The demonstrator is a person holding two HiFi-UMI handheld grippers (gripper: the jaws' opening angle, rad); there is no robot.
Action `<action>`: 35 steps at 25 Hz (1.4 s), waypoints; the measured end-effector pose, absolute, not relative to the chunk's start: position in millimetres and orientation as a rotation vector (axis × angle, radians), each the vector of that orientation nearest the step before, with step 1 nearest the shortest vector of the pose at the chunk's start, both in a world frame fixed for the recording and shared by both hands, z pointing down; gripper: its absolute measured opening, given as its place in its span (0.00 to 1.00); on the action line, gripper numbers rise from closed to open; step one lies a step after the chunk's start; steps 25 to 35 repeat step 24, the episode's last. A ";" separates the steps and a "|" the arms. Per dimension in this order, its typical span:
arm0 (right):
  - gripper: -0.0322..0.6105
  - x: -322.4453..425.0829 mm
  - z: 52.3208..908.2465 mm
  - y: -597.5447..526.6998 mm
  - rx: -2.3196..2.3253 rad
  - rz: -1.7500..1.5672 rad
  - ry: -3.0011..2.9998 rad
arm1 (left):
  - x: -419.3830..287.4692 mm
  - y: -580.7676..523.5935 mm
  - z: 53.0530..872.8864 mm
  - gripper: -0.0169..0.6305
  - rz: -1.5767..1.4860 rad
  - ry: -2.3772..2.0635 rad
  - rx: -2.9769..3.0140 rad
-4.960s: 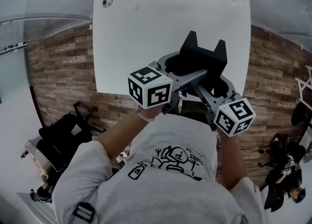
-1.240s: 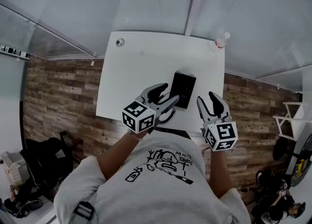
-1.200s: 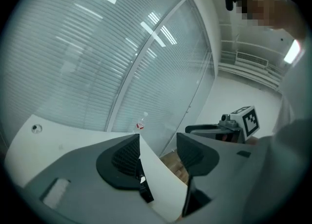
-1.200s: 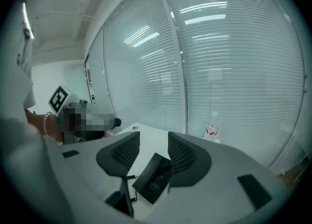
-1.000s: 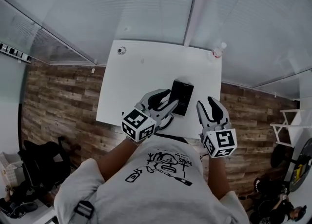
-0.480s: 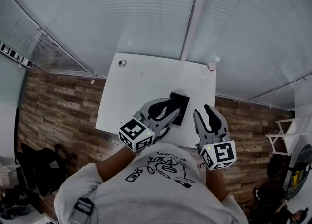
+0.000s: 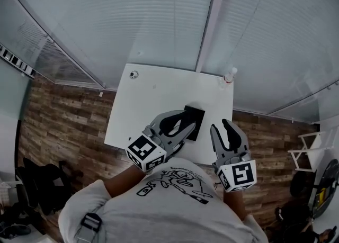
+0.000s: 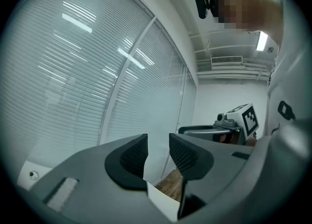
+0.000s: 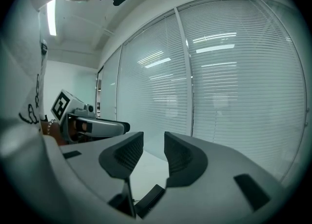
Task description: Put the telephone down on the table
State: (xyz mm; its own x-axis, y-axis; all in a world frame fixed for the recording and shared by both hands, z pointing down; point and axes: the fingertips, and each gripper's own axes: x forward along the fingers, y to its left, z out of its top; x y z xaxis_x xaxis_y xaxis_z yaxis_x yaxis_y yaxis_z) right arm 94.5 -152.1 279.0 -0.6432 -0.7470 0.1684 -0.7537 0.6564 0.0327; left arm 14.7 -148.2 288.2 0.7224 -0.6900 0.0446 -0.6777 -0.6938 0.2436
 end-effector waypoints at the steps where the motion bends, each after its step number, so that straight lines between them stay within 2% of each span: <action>1: 0.25 94.4 277.9 -152.5 1.237 0.056 -2.705 | 14.4 -148.6 287.3 0.23 -0.073 -1.086 2.686; 35: 0.25 90.2 282.4 -153.4 1.258 0.077 -2.694 | 7.3 -149.9 294.5 0.23 -0.087 -1.073 2.652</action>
